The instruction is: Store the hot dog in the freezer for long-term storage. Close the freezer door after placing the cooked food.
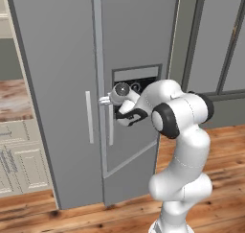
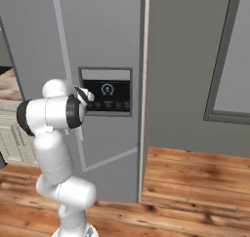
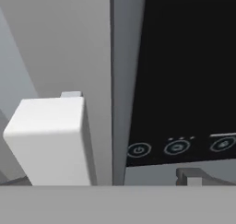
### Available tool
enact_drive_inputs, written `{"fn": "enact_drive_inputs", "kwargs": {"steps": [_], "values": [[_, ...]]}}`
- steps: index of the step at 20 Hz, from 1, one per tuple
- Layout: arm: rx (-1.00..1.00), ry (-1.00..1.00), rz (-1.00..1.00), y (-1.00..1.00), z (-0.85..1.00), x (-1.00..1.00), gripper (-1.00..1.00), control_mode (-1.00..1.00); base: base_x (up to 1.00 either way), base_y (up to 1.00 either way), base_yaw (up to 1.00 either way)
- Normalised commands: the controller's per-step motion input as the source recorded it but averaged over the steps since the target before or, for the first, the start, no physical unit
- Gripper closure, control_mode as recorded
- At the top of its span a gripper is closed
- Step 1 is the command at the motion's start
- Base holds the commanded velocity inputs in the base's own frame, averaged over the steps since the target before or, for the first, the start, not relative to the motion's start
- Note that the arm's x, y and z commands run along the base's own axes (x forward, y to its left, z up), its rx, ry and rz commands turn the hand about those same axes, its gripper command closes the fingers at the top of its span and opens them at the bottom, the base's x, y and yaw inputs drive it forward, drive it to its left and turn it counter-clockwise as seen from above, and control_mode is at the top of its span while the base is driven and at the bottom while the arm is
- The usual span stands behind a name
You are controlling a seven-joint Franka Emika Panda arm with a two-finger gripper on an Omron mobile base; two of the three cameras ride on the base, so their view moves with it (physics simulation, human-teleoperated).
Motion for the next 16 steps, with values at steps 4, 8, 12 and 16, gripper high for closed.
{"fn": "enact_drive_inputs", "kwargs": {"steps": [4, 8, 12, 16], "values": [[0.0, 0.0, 0.0, 0.0, 0.02, 0.44, -1.0, -1.0, 0.0, 0.0, 0.0], [0.0, 0.02, 0.0, 0.0, 0.0, 0.66, -1.0, -1.0, 0.0, 0.0, 0.0], [0.0, 0.02, 0.0, 0.0, 0.0, 0.63, -1.0, -1.0, 0.0, 0.0, 0.0], [0.0, 0.01, 0.0, 0.0, 0.0, 0.57, -1.0, -1.0, 0.0, 0.0, 0.0]]}}
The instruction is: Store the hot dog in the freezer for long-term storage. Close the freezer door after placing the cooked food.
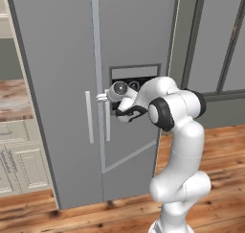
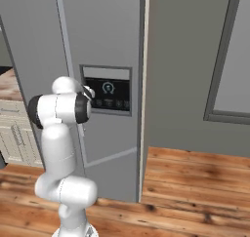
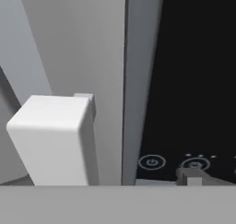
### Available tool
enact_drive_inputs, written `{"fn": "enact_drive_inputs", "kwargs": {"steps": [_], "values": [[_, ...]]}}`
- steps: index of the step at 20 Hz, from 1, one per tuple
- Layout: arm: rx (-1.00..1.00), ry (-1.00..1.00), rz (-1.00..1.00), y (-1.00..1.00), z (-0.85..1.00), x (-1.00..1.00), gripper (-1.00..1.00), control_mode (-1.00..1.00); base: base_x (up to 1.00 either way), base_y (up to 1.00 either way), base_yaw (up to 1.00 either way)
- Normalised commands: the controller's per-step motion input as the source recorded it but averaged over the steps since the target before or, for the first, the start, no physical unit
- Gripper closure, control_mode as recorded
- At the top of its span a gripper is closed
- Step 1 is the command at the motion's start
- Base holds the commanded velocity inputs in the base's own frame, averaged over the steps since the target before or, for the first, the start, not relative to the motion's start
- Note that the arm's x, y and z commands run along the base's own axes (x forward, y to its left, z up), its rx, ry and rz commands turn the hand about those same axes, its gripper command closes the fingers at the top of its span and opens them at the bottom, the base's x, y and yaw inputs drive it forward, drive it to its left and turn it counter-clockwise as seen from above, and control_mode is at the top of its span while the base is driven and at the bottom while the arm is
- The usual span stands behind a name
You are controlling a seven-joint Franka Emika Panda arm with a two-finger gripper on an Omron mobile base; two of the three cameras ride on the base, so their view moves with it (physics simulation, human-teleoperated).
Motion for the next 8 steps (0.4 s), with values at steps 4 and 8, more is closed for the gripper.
{"fn": "enact_drive_inputs", "kwargs": {"steps": [4, 8], "values": [[0.0, 0.01, 0.0, 0.0, 0.0, 0.55, -1.0, -1.0, 0.0, 0.0, 0.0], [0.0, 0.02, 0.0, 0.0, 0.0, 0.51, -1.0, -1.0, 0.0, 0.0, 0.0]]}}
